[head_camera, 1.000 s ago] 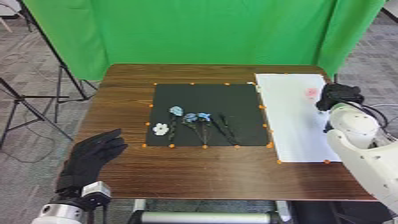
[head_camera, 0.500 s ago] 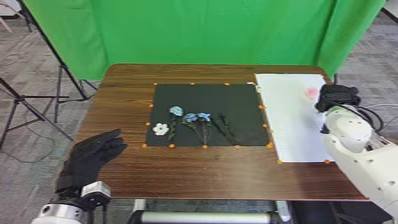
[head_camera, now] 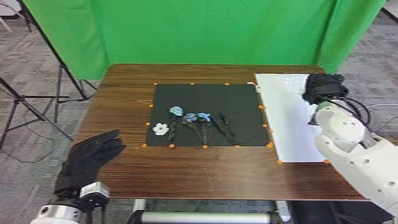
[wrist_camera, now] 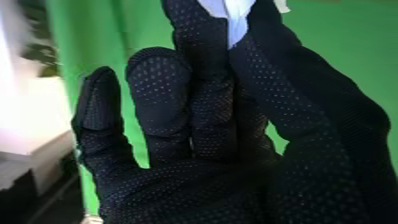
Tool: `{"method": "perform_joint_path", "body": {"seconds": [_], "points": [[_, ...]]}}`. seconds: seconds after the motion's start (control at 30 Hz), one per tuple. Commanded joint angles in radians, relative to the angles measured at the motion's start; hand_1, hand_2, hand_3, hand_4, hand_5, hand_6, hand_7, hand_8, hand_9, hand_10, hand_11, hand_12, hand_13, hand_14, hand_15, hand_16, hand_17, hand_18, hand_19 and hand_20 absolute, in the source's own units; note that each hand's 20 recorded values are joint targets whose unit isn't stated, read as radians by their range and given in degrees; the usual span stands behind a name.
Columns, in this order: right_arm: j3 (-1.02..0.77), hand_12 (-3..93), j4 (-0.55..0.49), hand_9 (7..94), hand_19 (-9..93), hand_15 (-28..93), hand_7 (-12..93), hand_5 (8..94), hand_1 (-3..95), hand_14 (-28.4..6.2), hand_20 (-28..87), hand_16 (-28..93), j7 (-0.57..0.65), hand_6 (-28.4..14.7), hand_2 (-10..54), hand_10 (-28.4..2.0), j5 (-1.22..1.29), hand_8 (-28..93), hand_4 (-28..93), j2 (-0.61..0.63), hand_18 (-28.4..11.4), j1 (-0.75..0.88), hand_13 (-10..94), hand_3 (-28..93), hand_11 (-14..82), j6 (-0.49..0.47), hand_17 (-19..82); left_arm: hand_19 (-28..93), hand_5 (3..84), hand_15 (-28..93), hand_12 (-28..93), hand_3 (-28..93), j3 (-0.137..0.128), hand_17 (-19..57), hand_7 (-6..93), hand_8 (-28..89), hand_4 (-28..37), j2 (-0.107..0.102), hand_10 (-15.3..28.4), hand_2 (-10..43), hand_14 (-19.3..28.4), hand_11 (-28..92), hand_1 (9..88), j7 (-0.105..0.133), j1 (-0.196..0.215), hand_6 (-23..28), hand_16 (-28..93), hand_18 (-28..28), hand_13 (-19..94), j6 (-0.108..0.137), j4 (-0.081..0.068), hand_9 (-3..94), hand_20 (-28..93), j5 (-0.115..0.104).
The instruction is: Arrange flowers
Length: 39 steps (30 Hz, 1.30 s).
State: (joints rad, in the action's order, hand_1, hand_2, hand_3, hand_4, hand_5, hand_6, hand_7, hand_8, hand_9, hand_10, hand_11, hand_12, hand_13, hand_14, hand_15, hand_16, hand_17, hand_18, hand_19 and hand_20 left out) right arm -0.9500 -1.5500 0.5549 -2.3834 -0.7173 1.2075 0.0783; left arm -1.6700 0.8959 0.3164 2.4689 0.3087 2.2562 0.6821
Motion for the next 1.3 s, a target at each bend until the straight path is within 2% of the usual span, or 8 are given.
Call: {"method": "perform_joint_path", "body": {"seconds": [0.03, 0.17, 0.77, 0.8, 0.97, 1.0, 1.13, 1.3], "points": [[0.091, 38.4, -0.095, 93.2, 78, 68, 24, 83.3, 53.3, -4.2, 45, 36, -0.088, 3.0, -9.5, -4.1, 0.012, 0, -28, -0.055, -23.8, -0.077, 68, 75, 15.3, 0.013, 21, 62, 50.7, 63, 10, 80, -0.008, -6.9, 15.1, -8, -9.3, 0.006, 23.1, 6.4, 28.4, 42, 30.7, -0.014, 0.017, 16.1, -13, 22.7, 31, 0.006, 0.008, 42.6, 16, 0.005], [0.154, 38.5, -0.102, 93.2, 78, 69, 24, 83.4, 53.3, -4.3, 45, 36, -0.119, 2.8, -9.5, -4.1, 0.008, 0, -28, -0.115, -23.8, -0.110, 68, 75, 15.2, 0.002, 21, 62, 50.7, 63, 10, 80, -0.006, -6.9, 15.1, -8, -9.3, -0.007, 23.2, 6.3, 28.4, 41, 30.7, -0.012, 0.012, 16.2, -13, 22.7, 31, 0.008, 0.006, 42.6, 16, -0.003], [0.272, 38.7, -0.098, 93.3, 78, 68, 24, 83.5, 53.3, -4.5, 45, 37, -0.157, 2.7, -9.5, -4.4, -0.044, 1, -28, -0.303, -24.0, -0.092, 68, 76, 15.3, -0.027, 21, 62, 50.8, 63, 10, 80, -0.025, -6.9, 15.0, -8, -9.4, 0.020, 23.1, 6.4, 28.4, 42, 30.7, -0.058, -0.003, 16.2, -13, 22.8, 31, -0.025, 0.002, 42.6, 16, 0.021], [0.271, 38.7, -0.097, 93.3, 78, 68, 24, 83.4, 53.3, -4.5, 45, 37, -0.153, 2.7, -9.5, -4.4, -0.042, 1, -28, -0.305, -23.9, -0.090, 68, 76, 15.3, -0.031, 21, 62, 50.8, 63, 10, 80, -0.021, -6.9, 15.0, -8, -9.4, 0.009, 23.1, 6.4, 28.4, 42, 30.7, -0.051, -0.003, 16.2, -13, 22.8, 31, -0.018, 0.001, 42.6, 16, 0.013], [0.260, 38.7, -0.090, 93.0, 78, 68, 24, 83.5, 53.2, -4.6, 45, 37, -0.146, 2.7, -9.5, -4.5, -0.050, 1, -28, -0.321, -23.9, -0.073, 67, 76, 15.4, -0.043, 21, 62, 50.8, 63, 10, 80, -0.025, -6.9, 15.0, -8, -9.3, 0.015, 23.1, 6.4, 28.4, 42, 30.6, -0.052, 0.002, 16.2, -13, 22.7, 31, -0.019, 0.001, 42.6, 16, 0.014], [0.261, 38.6, -0.090, 93.1, 78, 68, 24, 83.5, 53.2, -4.7, 45, 37, -0.145, 2.7, -9.5, -4.5, -0.055, 1, -28, -0.322, -23.9, -0.071, 67, 76, 15.4, -0.046, 21, 62, 50.8, 63, 10, 80, -0.021, -6.9, 14.9, -8, -9.3, 0.003, 23.1, 6.5, 28.4, 42, 30.6, -0.044, 0.002, 16.2, -13, 22.7, 31, -0.012, 0.002, 42.6, 16, 0.007], [0.267, 38.5, -0.074, 93.0, 78, 69, 24, 83.5, 53.2, -4.9, 45, 37, -0.136, 2.6, -9.5, -4.7, -0.067, 1, -28, -0.324, -23.9, -0.075, 67, 76, 15.6, -0.051, 21, 62, 50.8, 63, 10, 80, -0.014, -6.9, 15.0, -8, -9.3, -0.004, 23.2, 6.4, 28.4, 42, 30.6, -0.034, -0.003, 16.2, -13, 22.7, 31, -0.010, -0.001, 42.6, 16, 0.001], [0.262, 38.5, -0.070, 92.7, 78, 69, 24, 83.1, 53.1, -4.9, 45, 37, -0.131, 2.4, -9.5, -4.9, -0.068, 1, -28, -0.322, -24.0, -0.077, 67, 76, 15.6, -0.052, 20, 62, 50.7, 63, 10, 80, -0.014, -6.9, 15.0, -8, -9.3, 0.004, 23.2, 6.4, 28.4, 41, 30.6, -0.036, -0.004, 16.2, -13, 22.7, 31, -0.010, 0.000, 42.6, 16, 0.006]]}}
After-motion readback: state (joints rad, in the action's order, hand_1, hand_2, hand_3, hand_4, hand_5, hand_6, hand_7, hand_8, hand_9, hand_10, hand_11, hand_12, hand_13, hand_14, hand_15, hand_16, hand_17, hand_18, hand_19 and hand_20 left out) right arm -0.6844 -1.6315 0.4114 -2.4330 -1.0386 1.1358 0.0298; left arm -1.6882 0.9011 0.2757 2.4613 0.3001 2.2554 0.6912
